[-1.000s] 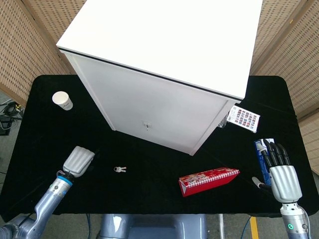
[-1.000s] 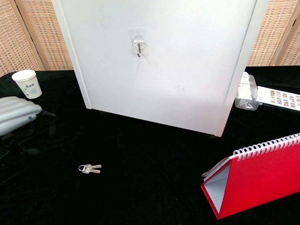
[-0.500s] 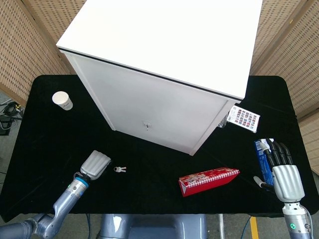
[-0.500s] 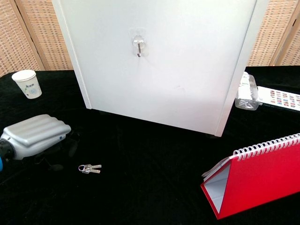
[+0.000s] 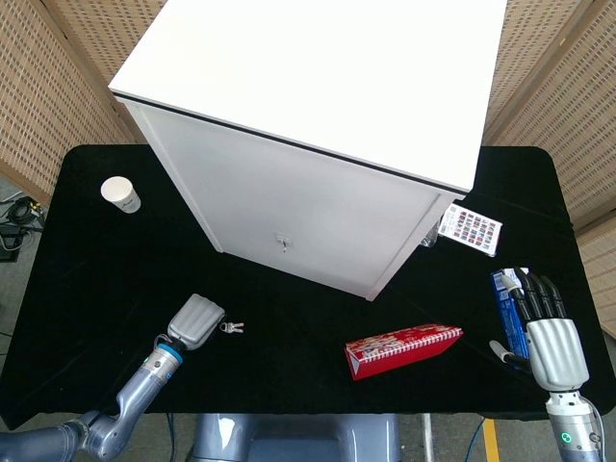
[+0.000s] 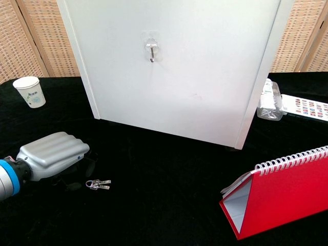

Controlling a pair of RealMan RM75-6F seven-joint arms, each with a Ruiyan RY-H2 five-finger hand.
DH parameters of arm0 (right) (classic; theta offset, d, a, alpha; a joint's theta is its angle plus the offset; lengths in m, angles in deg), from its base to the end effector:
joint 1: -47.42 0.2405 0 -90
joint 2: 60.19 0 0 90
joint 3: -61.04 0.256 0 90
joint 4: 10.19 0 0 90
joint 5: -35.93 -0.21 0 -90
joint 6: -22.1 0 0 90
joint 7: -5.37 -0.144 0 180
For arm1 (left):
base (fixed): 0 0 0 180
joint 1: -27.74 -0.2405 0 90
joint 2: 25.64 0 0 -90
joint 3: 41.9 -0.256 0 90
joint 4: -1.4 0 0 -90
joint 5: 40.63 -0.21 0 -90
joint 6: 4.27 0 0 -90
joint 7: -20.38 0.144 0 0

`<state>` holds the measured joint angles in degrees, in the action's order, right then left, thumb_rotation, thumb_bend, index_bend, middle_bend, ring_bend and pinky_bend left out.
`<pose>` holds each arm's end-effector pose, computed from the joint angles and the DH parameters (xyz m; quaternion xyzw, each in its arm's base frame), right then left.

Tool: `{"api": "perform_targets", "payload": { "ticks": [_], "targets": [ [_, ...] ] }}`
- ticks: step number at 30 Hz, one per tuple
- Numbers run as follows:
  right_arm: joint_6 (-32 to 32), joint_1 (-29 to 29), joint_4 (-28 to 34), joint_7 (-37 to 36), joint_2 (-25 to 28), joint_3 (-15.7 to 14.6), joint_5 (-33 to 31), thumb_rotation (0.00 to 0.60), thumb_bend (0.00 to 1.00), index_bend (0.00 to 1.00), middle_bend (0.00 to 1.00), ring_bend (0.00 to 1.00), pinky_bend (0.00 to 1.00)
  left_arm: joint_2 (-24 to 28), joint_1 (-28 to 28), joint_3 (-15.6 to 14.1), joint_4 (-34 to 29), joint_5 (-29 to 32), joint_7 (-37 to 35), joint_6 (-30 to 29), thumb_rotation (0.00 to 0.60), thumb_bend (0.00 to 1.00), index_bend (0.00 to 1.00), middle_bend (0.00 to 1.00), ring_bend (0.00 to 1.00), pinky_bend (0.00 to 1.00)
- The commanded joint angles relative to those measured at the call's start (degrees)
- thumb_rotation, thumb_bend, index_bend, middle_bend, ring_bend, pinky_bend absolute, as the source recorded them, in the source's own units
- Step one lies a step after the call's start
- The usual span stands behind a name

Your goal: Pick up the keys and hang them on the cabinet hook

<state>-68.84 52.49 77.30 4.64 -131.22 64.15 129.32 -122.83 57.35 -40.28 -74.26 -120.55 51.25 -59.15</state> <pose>-0.2927 -0.1814 0.1350 0.6000 -0.3429 0.4581 0.5590 -0.2095 0.2614 -0.0762 -0.8311 -0.2728 -0.2639 0.4065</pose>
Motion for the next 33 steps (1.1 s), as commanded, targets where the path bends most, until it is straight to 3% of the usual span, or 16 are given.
{"api": "perform_targets", "payload": {
  "ticks": [1, 33],
  "targets": [
    [0.0, 0.0, 0.1, -0.1, 0.1, 0.0, 0.0, 0.600, 0.10, 0.08, 0.00, 0.00, 0.00, -0.7, 0.3, -0.2, 0.4, 0.2, 0.0, 0.2, 0.600, 0.31, 0.51, 0.93, 0.92, 0.79],
    [-0.7, -0.2, 0.3, -0.9, 0.3, 0.3, 0.0, 0.600, 0.10, 0.08, 0.00, 0.00, 0.00, -3.2, 1.6, -1.1, 2.9, 2.3, 1.3, -0.5, 0.600, 0.40, 0.52, 0.93, 0.92, 0.79]
  ]
}}
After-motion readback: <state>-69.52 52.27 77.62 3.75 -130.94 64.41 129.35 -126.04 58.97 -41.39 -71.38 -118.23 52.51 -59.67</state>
